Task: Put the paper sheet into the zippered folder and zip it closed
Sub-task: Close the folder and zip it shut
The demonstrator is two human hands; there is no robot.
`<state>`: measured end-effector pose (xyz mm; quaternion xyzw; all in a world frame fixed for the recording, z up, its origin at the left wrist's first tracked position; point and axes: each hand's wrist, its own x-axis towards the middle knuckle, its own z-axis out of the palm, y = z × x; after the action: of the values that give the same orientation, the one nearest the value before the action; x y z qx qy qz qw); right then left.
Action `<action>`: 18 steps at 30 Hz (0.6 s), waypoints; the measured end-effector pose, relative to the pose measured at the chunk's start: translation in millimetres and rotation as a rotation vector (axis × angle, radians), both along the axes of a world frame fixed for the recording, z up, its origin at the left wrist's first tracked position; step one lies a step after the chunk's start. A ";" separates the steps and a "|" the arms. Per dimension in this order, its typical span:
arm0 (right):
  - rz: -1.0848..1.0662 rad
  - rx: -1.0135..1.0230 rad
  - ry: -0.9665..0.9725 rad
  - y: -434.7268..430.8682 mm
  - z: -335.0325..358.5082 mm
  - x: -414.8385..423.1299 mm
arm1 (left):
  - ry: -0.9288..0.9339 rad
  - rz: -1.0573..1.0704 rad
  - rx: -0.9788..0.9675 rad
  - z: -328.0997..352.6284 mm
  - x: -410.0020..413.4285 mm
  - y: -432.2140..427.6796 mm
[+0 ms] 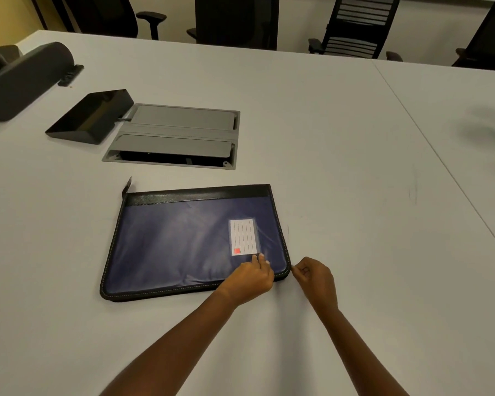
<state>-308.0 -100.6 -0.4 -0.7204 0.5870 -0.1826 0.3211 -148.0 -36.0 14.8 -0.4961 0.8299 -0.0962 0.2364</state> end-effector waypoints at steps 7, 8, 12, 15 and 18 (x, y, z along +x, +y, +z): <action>0.030 -0.002 0.022 -30.4 1.5 16.8 | 0.112 0.032 -0.027 8.1 7.4 13.1; 0.035 0.000 0.024 -34.3 1.3 19.9 | 0.109 0.029 -0.048 7.1 7.5 13.9; 0.056 0.011 0.037 -48.8 1.0 30.5 | 0.141 0.027 -0.084 -0.1 6.2 15.3; 0.093 0.015 0.042 -57.0 1.3 32.3 | 0.173 0.031 -0.113 -5.4 6.9 14.8; 0.141 0.039 0.017 -62.3 1.3 30.2 | 0.360 0.048 -0.137 -5.1 15.8 9.7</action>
<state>-277.8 -162.9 0.9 -0.7549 0.5411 -0.1420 0.3424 -132.2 -26.3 9.7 -0.5397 0.8383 -0.0565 0.0519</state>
